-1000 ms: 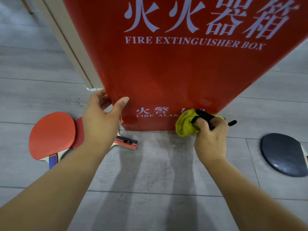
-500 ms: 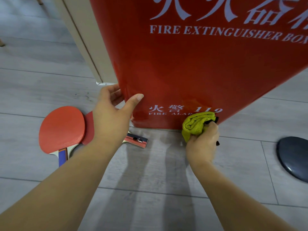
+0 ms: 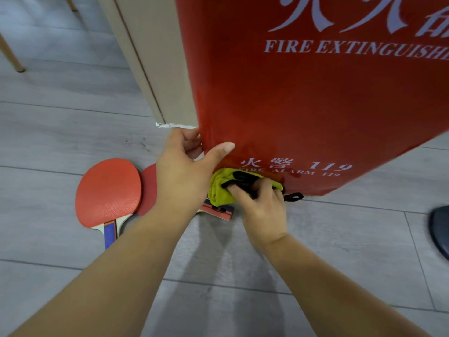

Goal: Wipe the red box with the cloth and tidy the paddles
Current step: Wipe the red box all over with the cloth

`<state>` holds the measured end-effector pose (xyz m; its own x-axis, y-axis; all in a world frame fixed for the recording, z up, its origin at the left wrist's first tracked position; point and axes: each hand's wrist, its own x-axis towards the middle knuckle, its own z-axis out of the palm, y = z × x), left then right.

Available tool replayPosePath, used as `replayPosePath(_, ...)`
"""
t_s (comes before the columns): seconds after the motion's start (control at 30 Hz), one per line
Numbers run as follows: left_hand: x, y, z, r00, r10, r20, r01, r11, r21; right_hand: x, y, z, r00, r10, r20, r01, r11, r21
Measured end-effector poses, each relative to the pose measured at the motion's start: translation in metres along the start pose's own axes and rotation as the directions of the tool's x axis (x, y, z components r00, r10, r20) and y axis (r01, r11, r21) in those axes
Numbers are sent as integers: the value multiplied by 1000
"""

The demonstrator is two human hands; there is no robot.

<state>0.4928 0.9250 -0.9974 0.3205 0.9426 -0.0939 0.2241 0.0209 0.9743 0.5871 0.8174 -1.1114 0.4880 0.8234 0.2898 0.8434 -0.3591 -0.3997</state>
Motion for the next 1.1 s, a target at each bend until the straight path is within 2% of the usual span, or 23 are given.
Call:
replayPosePath(0.03,0,0,0,1000,-1,4,1,1000,-5,2,0,1,996,-91,-16,91,996,-23)
replayPosePath(0.1,0,0,-1,1000,-9,11,9,1000,-5,2,1,6,946,-320,-50,307,935,-175)
replayPosePath(0.13,0,0,-1,1000,-10,15,10,1000,-7,3,2,9,925,-376,-51,354,904,-239)
replayPosePath(0.2,-1,-1,0,1000,-8,17,8,1000,-15,3,5,14,905,-424,-33,392,862,-322)
replayPosePath(0.33,-2,0,1,1000,8,7,-8,1000,-3,2,11,14,881,-464,92,455,780,-429)
replayPosePath(0.43,-4,1,1,1000,15,2,-15,1000,2,2,22,9,871,-428,241,490,731,-475)
replayPosePath(0.5,-5,1,1,1000,21,-1,-21,1000,15,1,32,6,868,-406,286,496,725,-477)
replayPosePath(0.77,-9,1,6,999,24,-38,-24,1000,19,-6,82,-19,852,-428,301,523,694,-495)
replayPosePath(0.97,-13,2,8,999,25,-42,-24,999,34,-14,124,-54,876,-441,195,475,720,-505)
replayPosePath(1.1,-17,6,10,999,10,-37,-10,1000,-1,-14,147,-84,882,-471,-5,371,702,-608)
